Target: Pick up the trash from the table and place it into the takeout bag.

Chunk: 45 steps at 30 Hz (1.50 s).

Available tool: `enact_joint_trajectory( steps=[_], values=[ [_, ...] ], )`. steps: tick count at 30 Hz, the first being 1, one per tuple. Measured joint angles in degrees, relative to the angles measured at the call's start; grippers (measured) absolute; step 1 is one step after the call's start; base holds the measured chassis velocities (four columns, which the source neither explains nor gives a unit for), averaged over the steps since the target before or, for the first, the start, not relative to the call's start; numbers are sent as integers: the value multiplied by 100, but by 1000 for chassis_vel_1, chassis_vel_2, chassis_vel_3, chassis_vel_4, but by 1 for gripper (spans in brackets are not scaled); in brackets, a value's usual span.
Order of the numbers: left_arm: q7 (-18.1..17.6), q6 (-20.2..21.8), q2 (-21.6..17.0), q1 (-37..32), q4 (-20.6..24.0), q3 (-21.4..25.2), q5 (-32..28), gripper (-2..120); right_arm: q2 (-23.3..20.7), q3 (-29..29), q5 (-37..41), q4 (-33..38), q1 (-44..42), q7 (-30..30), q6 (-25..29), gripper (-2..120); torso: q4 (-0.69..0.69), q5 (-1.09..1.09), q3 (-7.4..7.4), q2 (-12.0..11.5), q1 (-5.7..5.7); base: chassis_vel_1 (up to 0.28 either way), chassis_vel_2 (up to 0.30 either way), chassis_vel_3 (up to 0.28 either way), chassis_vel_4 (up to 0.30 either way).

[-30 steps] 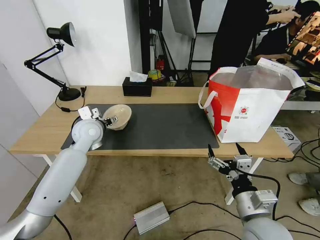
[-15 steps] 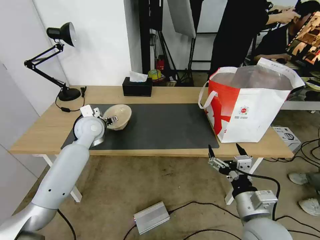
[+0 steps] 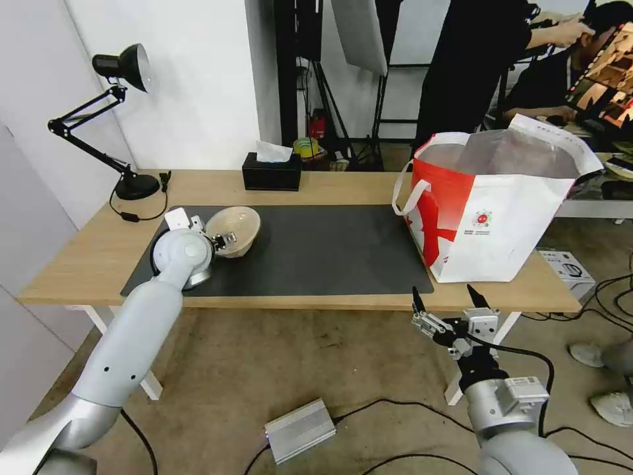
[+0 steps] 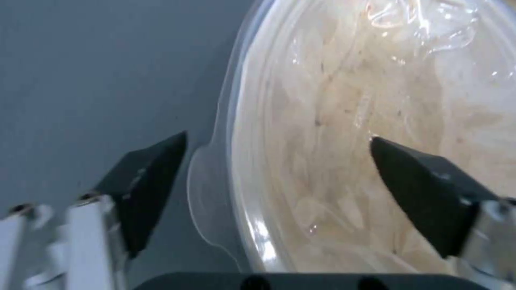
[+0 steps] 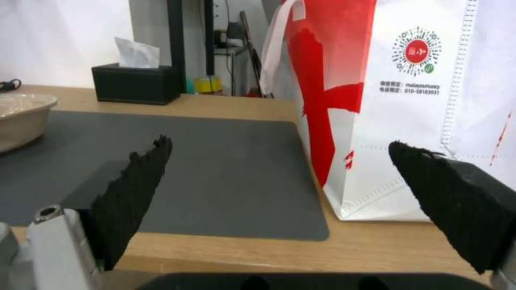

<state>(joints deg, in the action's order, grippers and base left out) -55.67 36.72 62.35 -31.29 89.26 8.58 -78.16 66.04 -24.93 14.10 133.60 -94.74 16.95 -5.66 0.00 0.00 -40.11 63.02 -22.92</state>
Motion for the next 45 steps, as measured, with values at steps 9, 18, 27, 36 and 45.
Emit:
enact_joint_trajectory(
  steps=[9,18,27,36,45],
  values=[
    [-68,2,30,-3,17,-6,-142,53,1,8,-1,5,-5,0,1,100,-2,1,1,1,0,0,0,0,0],
    [-122,4,29,-14,59,3,-213,19,6,24,-2,5,-3,0,1,100,0,1,2,1,1,0,0,0,0],
    [-196,11,-14,-60,169,13,-315,0,12,84,-9,5,-1,0,1,100,-2,-1,0,1,0,0,0,0,0],
    [-275,11,-69,-242,388,165,-443,0,7,93,-15,2,4,1,1,100,0,-1,0,1,0,0,0,0,0],
    [-263,-103,-215,-577,885,502,-768,0,5,98,-20,5,11,2,3,100,2,-2,-1,-1,0,0,0,0,0]
  ],
)
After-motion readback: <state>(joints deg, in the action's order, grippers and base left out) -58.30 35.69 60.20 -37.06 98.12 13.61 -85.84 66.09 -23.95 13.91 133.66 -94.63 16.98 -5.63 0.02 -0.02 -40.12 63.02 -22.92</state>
